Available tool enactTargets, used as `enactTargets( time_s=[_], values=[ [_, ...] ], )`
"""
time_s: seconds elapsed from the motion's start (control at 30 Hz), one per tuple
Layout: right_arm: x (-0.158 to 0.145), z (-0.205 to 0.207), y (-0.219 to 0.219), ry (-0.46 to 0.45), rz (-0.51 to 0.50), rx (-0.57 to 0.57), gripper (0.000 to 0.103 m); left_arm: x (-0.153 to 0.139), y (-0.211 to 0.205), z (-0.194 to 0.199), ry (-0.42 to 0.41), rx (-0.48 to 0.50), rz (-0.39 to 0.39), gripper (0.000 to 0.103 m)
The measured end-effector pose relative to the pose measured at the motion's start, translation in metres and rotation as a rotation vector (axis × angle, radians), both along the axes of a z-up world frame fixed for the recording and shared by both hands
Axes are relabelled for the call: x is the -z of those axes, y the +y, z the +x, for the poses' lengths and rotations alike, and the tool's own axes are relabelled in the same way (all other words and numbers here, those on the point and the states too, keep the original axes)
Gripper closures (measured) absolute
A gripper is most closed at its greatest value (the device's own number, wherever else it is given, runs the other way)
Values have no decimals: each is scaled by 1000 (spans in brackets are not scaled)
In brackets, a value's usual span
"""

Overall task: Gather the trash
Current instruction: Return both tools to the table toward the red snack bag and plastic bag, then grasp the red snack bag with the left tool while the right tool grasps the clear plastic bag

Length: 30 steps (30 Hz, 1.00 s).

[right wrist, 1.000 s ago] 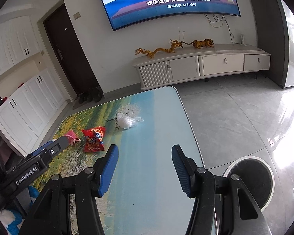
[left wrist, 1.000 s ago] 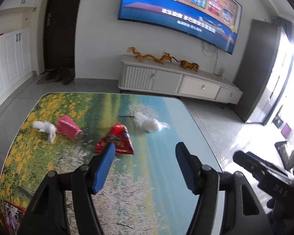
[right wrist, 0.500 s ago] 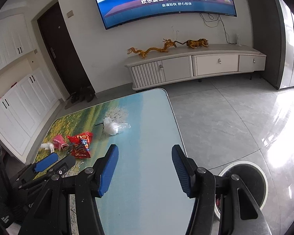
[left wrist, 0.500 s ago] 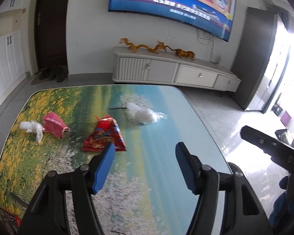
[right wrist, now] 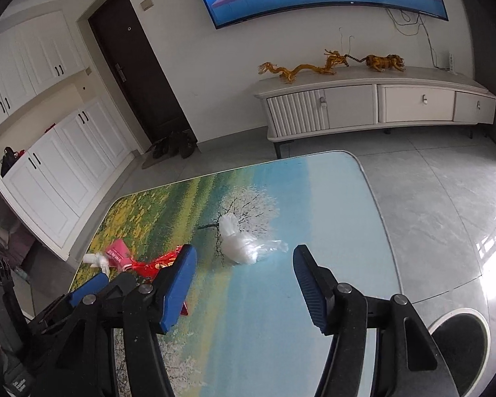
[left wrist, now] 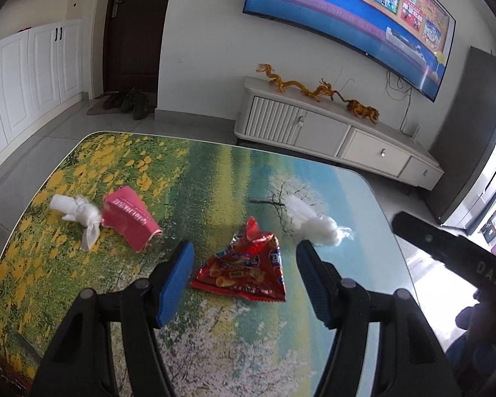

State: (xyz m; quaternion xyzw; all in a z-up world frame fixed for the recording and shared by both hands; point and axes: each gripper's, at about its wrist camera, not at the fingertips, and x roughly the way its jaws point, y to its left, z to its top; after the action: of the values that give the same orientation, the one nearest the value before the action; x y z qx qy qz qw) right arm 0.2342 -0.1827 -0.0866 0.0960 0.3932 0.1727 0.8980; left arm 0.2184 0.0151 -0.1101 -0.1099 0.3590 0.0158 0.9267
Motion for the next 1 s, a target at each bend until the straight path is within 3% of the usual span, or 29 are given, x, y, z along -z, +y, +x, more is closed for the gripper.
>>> enactTargets(
  time_s=[0.3, 0.6, 0.7, 0.77, 0.83, 1.0],
  values=[
    [34, 49, 31, 25, -21, -81, 45, 25, -11, 29, 52, 30, 36, 40],
    [72, 69, 39, 112, -43, -131, 45, 49, -8, 47, 112, 44, -19, 41],
    [76, 68, 43, 113, -74, -147, 53, 50, -9, 50, 112, 52, -27, 41],
    [76, 67, 44, 117, -89, -155, 66, 52, -10, 50, 120, 52, -24, 43],
    [76, 66, 45, 121, -104, -165, 73, 53, -10, 50, 122, 53, -22, 48],
    [76, 55, 40, 128, -103, -172, 75, 52, -6, 45, 116, 58, -42, 62]
  ],
)
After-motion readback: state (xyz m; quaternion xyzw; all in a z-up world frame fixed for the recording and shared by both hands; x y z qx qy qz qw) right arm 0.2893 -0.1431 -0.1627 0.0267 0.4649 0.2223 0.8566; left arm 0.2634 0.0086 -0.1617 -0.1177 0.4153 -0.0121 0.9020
